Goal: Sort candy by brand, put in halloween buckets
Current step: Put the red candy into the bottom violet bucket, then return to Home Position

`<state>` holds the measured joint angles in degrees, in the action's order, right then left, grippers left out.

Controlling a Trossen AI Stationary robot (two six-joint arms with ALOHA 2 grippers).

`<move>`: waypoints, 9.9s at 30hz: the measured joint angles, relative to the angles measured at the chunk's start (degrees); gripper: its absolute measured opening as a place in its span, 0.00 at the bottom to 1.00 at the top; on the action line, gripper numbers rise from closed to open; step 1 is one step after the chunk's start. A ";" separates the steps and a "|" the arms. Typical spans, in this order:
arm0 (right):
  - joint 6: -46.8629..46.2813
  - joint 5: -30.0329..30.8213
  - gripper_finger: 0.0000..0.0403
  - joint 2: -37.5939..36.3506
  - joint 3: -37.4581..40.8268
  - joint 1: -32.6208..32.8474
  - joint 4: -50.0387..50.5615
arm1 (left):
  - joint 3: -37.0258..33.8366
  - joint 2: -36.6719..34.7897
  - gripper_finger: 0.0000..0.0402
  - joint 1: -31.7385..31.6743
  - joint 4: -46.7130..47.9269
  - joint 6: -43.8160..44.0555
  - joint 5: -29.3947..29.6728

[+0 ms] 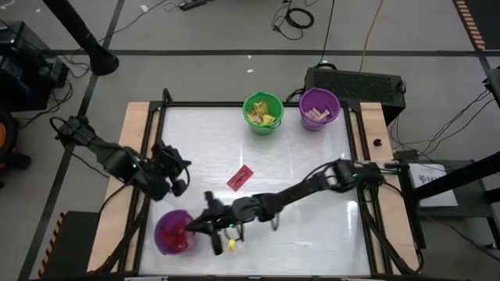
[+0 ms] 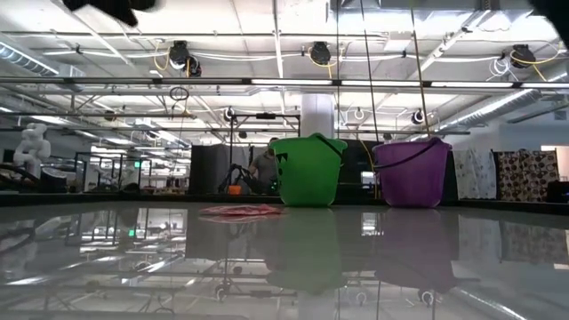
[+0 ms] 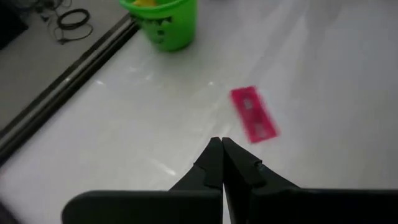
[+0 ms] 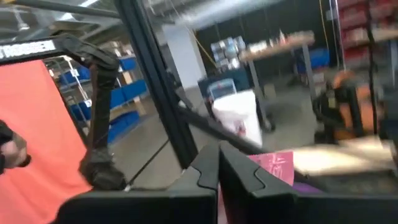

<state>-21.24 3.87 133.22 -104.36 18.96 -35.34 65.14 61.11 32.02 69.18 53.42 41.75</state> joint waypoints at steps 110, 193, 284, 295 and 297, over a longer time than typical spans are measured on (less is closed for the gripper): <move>-18.37 7.23 0.00 -7.83 6.39 -0.81 12.11 | -15.84 -12.53 0.07 -8.58 -16.29 -23.81 -8.56; -1.75 11.22 0.07 -19.58 -29.17 -0.68 92.45 | -15.13 -12.49 0.07 -21.08 -45.67 -41.75 -27.04; 5.50 15.36 0.00 -119.57 101.86 -1.75 36.57 | -57.21 -60.84 0.07 -27.07 -51.10 -39.19 -13.89; 5.47 15.46 0.00 -119.57 101.86 -1.75 36.55 | -57.21 -60.82 0.07 -27.07 -51.01 -39.14 -13.96; 5.47 15.46 0.00 -119.57 101.86 -1.75 36.55 | -57.21 -60.82 0.07 -27.07 -51.01 -39.14 -13.96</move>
<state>-15.77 19.33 13.65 -2.50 17.21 1.21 7.92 0.30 4.95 18.17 14.28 27.79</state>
